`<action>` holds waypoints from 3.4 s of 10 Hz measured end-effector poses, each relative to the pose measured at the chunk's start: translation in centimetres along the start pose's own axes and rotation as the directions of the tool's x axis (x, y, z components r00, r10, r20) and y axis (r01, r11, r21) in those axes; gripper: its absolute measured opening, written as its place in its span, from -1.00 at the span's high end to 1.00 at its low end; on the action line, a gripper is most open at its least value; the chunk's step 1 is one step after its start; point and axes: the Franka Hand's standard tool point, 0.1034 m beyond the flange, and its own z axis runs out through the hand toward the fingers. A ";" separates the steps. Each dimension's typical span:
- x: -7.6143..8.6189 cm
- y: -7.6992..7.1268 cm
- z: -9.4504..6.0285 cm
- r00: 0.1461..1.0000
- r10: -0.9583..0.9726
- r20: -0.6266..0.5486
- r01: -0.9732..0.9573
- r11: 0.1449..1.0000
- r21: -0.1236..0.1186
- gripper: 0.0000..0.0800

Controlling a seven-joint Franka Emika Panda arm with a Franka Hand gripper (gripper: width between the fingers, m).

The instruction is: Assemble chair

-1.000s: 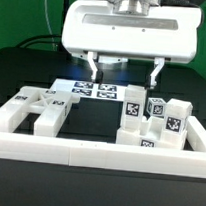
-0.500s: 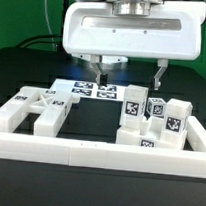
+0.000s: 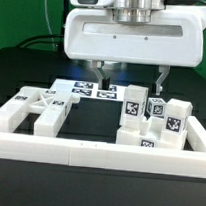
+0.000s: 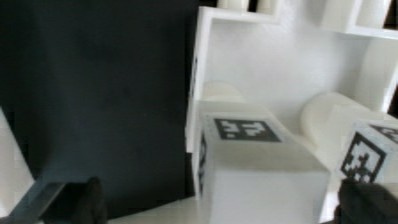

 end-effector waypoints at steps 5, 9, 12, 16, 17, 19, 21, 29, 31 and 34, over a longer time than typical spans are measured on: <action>0.2 -0.1 -0.2 1.000 -0.006 -0.006 0.006 1.000 0.000 0.29; 0.2 -0.2 -0.2 0.990 0.142 -0.005 -0.142 0.990 0.005 0.29; 0.1 -0.3 -0.1 0.886 0.464 0.011 -0.465 0.885 0.019 0.29; -0.1 -1.4 0.1 0.594 0.804 0.036 -0.804 0.594 0.012 0.29; -0.1 -1.5 0.1 0.558 0.829 0.037 -0.830 0.558 0.011 0.29; -0.2 -1.5 0.1 0.531 0.847 0.038 -0.847 0.531 0.009 0.29; -0.1 -1.5 0.0 0.652 0.757 0.034 -0.758 0.652 0.015 -0.51; -0.1 -2.5 0.5 0.994 0.105 -0.015 -0.104 0.994 0.012 -0.62; -0.1 -2.4 0.5 1.000 -0.025 -0.017 0.025 1.000 0.010 -0.62; -0.1 -2.3 0.5 0.964 -0.266 -0.015 0.266 0.964 -0.004 -0.62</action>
Offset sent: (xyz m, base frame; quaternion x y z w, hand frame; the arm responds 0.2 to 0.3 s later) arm 0.0000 0.0000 0.0000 0.0000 0.0000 0.0000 1.0000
